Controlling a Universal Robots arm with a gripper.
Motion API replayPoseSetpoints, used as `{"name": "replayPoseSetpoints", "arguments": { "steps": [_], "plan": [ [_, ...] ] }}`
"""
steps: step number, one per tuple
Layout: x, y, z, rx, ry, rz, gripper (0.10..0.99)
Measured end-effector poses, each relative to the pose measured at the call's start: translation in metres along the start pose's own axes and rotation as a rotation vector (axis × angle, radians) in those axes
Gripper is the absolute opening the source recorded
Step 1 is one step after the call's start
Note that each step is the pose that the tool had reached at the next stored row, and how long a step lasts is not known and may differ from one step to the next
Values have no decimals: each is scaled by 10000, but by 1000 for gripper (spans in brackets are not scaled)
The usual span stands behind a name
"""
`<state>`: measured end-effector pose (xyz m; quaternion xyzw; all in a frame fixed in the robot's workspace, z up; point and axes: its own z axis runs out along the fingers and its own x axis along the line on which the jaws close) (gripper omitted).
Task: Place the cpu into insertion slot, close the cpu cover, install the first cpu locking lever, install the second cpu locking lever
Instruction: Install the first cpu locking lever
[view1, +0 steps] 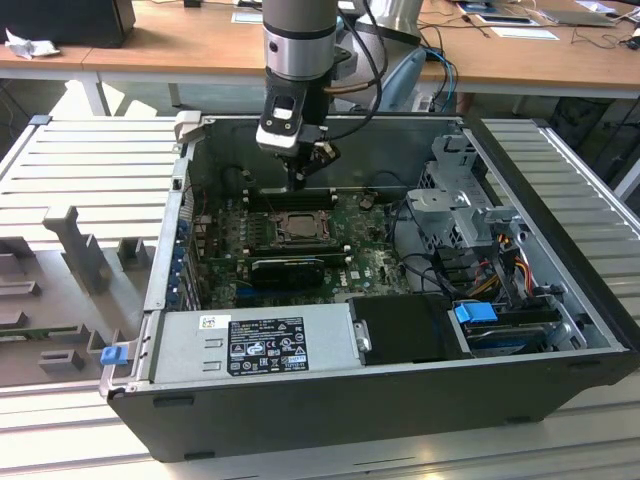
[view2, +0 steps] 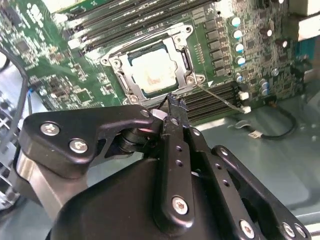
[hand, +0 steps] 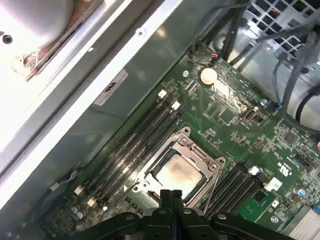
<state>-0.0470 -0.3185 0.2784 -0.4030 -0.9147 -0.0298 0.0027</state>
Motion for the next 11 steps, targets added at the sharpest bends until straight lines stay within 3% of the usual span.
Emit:
{"name": "replayPoseSetpoints", "arguments": {
  "steps": [5, 11],
  "plan": [
    [0, 0, 3, 28, 55, -1028, 106],
    [0, 0, 7, 80, 149, -2818, 106]
  ]
}}
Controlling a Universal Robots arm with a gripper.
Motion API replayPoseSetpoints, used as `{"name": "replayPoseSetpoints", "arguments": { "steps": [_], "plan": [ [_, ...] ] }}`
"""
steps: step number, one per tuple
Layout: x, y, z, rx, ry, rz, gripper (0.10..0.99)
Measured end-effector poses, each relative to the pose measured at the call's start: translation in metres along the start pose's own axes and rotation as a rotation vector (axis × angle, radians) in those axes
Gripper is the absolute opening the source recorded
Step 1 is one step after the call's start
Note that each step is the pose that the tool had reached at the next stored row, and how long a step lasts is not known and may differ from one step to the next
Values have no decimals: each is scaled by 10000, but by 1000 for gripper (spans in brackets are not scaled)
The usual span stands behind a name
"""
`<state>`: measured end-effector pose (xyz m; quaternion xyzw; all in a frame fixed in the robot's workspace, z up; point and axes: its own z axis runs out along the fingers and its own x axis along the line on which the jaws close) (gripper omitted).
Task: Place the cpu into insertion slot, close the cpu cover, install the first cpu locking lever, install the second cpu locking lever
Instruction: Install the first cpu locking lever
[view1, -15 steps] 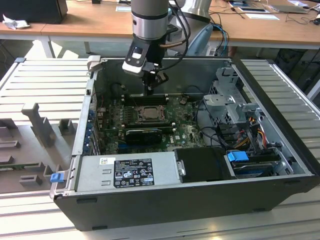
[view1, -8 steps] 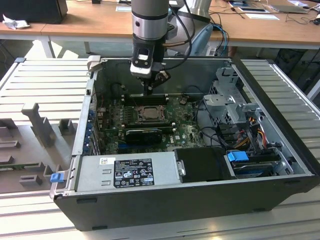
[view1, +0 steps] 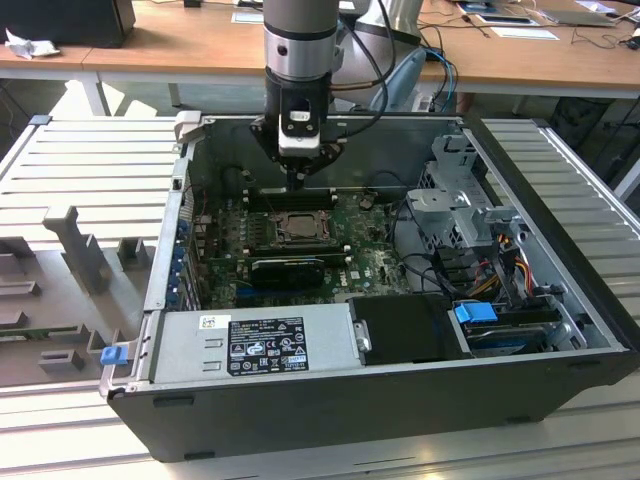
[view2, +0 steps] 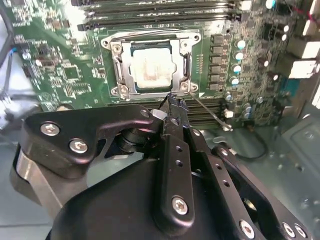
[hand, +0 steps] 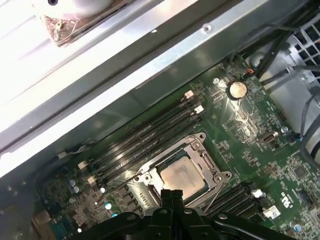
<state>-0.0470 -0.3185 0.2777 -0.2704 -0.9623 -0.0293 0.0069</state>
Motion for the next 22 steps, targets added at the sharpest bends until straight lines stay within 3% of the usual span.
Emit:
{"name": "replayPoseSetpoints", "arguments": {
  "steps": [4, 11, 13, 16, 22],
  "plan": [
    [0, 0, 1, 22, 41, -788, 106],
    [0, 0, 2, 78, 139, -2775, 106],
    [0, 0, 3, 64, 106, -3012, 106],
    [-1, -1, 4, -32, -121, -3452, 106],
    [0, -1, 4, -40, -110, -4802, 106]
  ]
}}
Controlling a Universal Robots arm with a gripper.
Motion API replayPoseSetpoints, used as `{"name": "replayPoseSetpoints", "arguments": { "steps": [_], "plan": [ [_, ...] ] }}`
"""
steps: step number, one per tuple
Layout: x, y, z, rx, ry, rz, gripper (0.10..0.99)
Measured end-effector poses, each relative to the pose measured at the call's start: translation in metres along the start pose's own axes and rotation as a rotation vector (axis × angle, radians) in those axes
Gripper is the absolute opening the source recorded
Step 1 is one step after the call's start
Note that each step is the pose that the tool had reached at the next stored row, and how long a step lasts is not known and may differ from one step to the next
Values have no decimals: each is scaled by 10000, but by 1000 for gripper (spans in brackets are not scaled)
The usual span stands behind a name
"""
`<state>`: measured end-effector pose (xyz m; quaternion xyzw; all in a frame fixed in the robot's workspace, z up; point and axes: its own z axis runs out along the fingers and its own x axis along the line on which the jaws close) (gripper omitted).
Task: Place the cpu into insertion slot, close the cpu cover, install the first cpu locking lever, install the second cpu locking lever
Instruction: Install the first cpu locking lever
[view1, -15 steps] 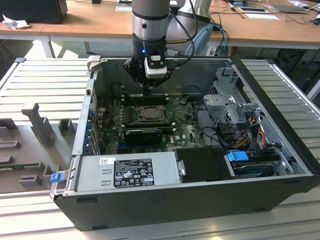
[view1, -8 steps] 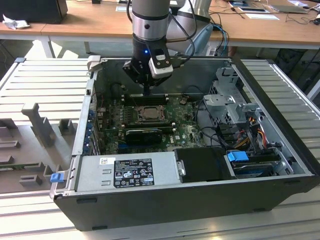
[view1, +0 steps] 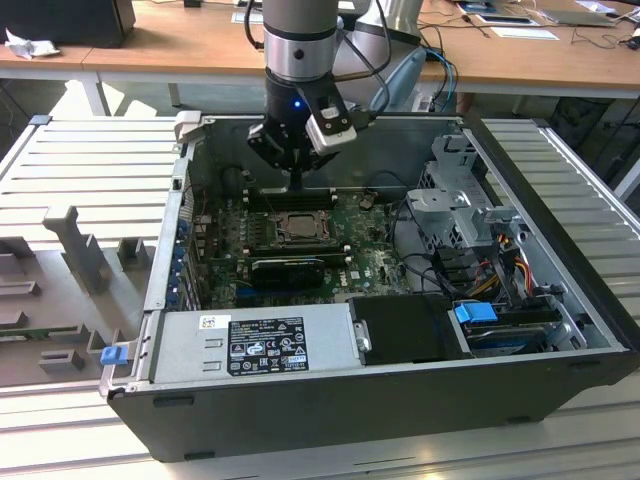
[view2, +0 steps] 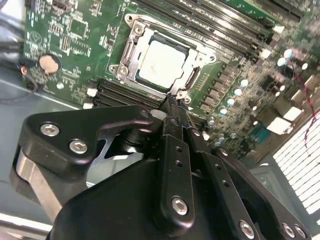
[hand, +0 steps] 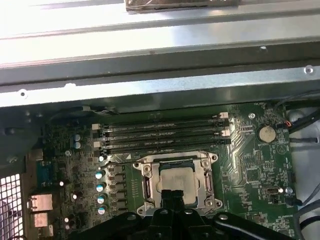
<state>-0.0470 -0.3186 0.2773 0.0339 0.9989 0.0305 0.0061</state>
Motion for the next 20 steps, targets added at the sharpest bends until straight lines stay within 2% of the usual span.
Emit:
{"name": "replayPoseSetpoints", "arguments": {
  "steps": [1, 5, 10, 18, 20],
  "plan": [
    [0, 0, 0, -4, 15, -324, 106],
    [0, 0, 1, -9, 39, -793, 106],
    [8, -1, 2, -12, 43, -890, 106],
    [148, -10, -1, -11, 46, -913, 106],
    [156, -11, 7, -13, 42, -1022, 106]
  ]
}}
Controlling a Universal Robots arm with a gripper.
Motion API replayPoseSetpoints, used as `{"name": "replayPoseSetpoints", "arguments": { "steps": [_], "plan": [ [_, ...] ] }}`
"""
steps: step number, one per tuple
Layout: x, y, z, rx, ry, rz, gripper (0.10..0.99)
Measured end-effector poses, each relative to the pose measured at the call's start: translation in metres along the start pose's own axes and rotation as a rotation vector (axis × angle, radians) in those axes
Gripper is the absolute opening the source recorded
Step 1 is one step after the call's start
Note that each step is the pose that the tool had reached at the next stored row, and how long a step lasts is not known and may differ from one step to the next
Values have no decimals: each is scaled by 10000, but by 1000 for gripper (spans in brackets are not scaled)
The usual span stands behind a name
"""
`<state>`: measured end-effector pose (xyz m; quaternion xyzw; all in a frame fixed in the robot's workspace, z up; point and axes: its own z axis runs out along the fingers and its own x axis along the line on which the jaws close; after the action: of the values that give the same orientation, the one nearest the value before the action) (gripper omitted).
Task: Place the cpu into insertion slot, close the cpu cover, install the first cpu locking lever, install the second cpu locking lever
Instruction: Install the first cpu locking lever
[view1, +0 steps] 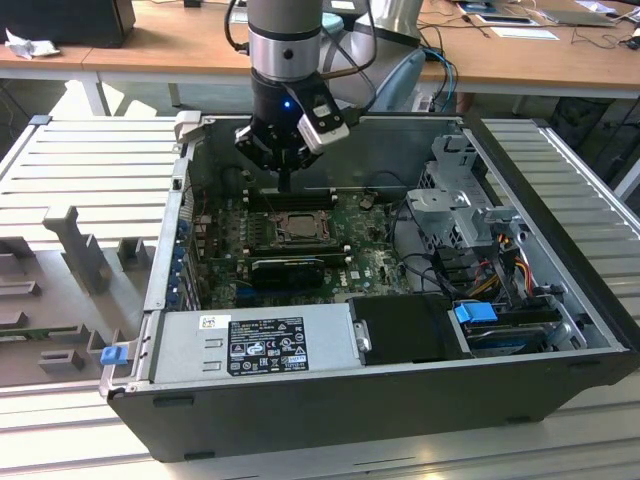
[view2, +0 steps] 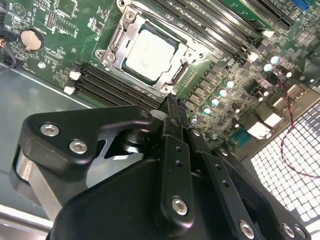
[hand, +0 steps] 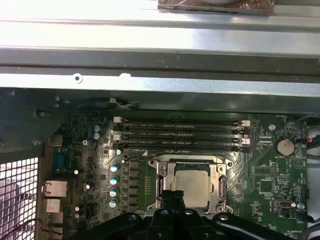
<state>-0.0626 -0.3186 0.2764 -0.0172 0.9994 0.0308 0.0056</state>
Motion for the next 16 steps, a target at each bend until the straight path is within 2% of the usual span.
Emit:
{"name": "replayPoseSetpoints", "arguments": {
  "steps": [6, 8, 9, 10, 12, 13, 16],
  "plan": [
    [1, -1, 23, -13, 69, -1126, 106],
    [29, -1, 31, -14, 65, -1264, 106],
    [100, 1, 38, -11, 20, -1267, 106],
    [118, 2, 43, -7, 9, -1143, 106],
    [118, 1, 47, -5, -2, -956, 106],
    [121, 1, 56, 4, -31, -454, 106],
    [132, 1, 58, 1, -35, -454, 106]
  ]
}}
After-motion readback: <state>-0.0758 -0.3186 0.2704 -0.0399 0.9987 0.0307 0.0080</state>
